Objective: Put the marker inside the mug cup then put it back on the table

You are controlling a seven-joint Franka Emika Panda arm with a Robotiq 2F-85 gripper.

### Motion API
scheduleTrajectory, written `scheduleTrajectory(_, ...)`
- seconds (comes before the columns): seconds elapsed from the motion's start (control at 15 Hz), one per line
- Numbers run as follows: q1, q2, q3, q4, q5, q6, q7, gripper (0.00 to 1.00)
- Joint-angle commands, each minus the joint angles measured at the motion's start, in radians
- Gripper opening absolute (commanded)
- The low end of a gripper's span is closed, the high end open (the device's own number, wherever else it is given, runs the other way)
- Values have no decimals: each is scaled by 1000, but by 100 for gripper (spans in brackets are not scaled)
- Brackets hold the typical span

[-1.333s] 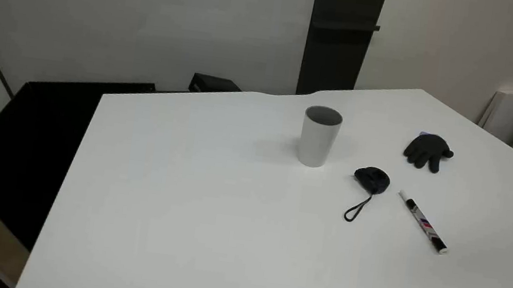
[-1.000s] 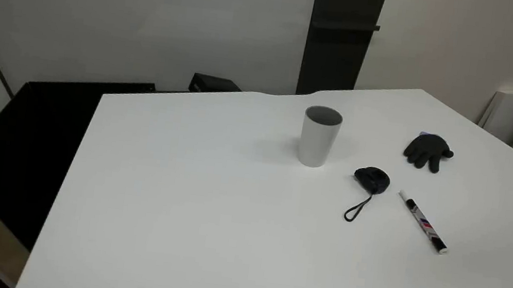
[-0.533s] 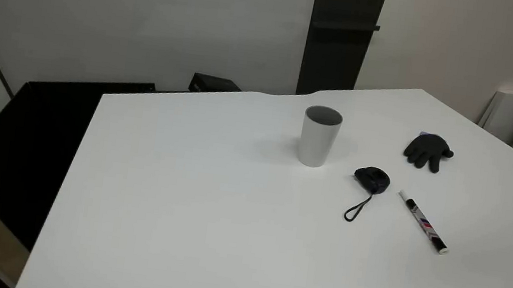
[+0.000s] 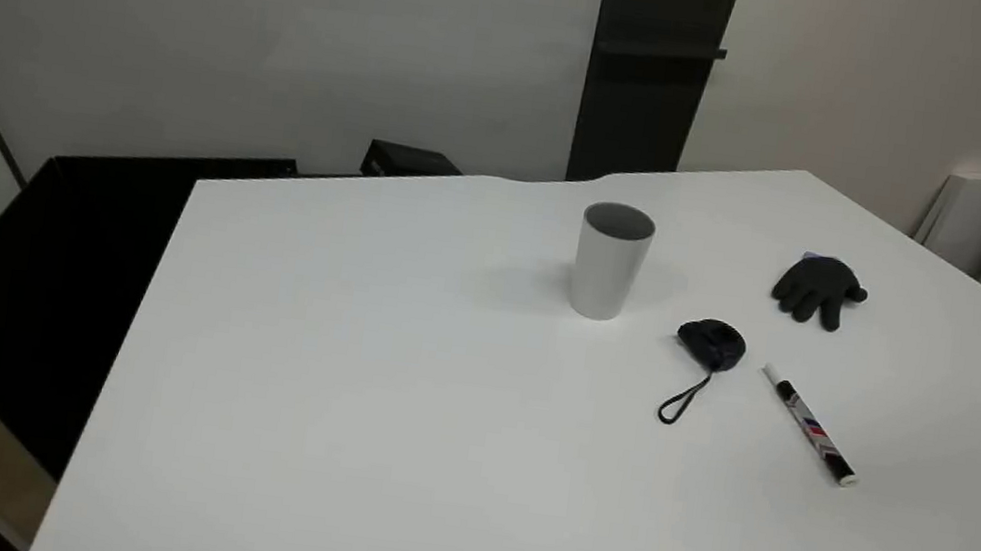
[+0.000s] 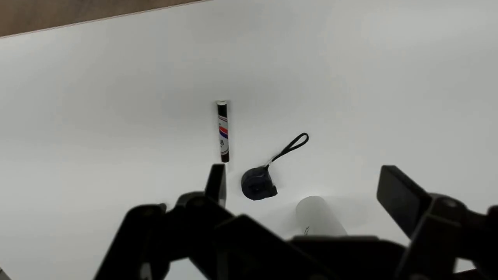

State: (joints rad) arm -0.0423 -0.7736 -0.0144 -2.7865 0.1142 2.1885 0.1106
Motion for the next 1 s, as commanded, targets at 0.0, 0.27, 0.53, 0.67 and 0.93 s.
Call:
scheduleTrajectory(0.0, -16, 133, -12, 52, -20, 67, -28, 100)
scheduleTrajectory(0.27, -40, 248, -29, 96, -44, 135, -49, 100)
scheduleTrajectory(0.53, -63, 346, -49, 136, -68, 181, -70, 100)
scheduleTrajectory(0.67, -71, 397, -58, 155, -83, 213, -82, 100)
scheduleTrajectory(0.93, -82, 515, -67, 198, -114, 286, -96, 100)
